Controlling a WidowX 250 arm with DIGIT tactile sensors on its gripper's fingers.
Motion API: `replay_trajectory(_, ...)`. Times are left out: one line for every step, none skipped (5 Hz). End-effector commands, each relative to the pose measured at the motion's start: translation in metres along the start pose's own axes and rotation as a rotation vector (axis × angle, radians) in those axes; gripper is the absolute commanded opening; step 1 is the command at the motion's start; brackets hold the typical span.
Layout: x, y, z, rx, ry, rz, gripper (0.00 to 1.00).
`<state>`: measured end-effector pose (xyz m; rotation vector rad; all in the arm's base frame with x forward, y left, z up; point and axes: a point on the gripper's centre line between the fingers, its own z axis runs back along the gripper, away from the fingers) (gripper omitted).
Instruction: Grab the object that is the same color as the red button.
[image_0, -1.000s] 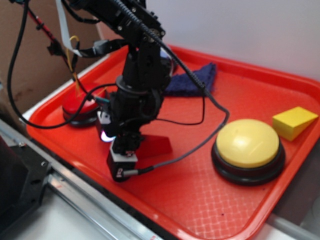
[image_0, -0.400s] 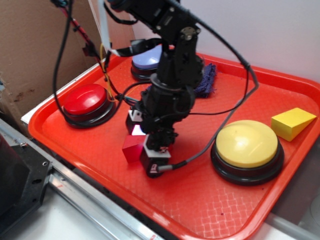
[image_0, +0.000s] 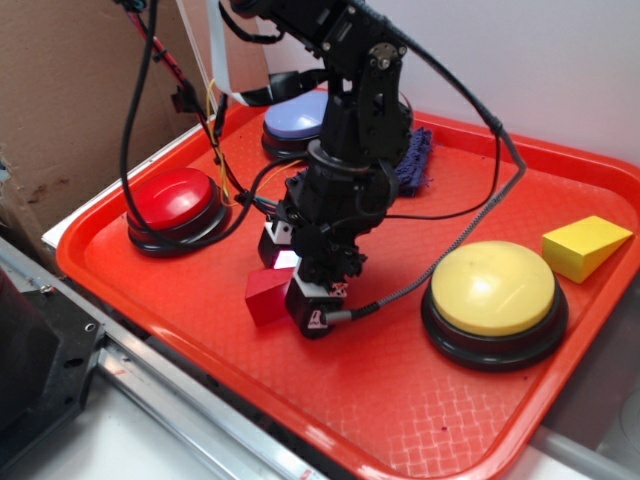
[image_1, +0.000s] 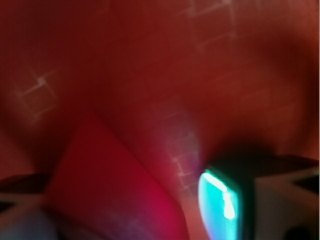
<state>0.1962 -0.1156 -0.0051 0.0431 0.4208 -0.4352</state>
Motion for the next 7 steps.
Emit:
replay_trajectory(-0.021, -0.011, 0.003, -0.051, -0.056, 0.030, 0.00)
replay_trajectory(-0.034, -0.011, 0.013, -0.063, -0.072, 0.073, 0.00)
replay_trajectory(-0.066, -0.006, 0.052, -0.064, -0.161, 0.300, 0.00)
replay_trajectory(-0.101, -0.004, 0.089, -0.123, -0.316, 0.491, 0.00)
replay_trajectory(-0.130, 0.001, 0.128, -0.164, -0.401, 0.537, 0.00)
replay_trajectory(-0.151, -0.004, 0.173, -0.131, -0.435, 0.595, 0.00)
replay_trajectory(-0.154, -0.014, 0.187, -0.089, -0.399, 0.645, 0.00)
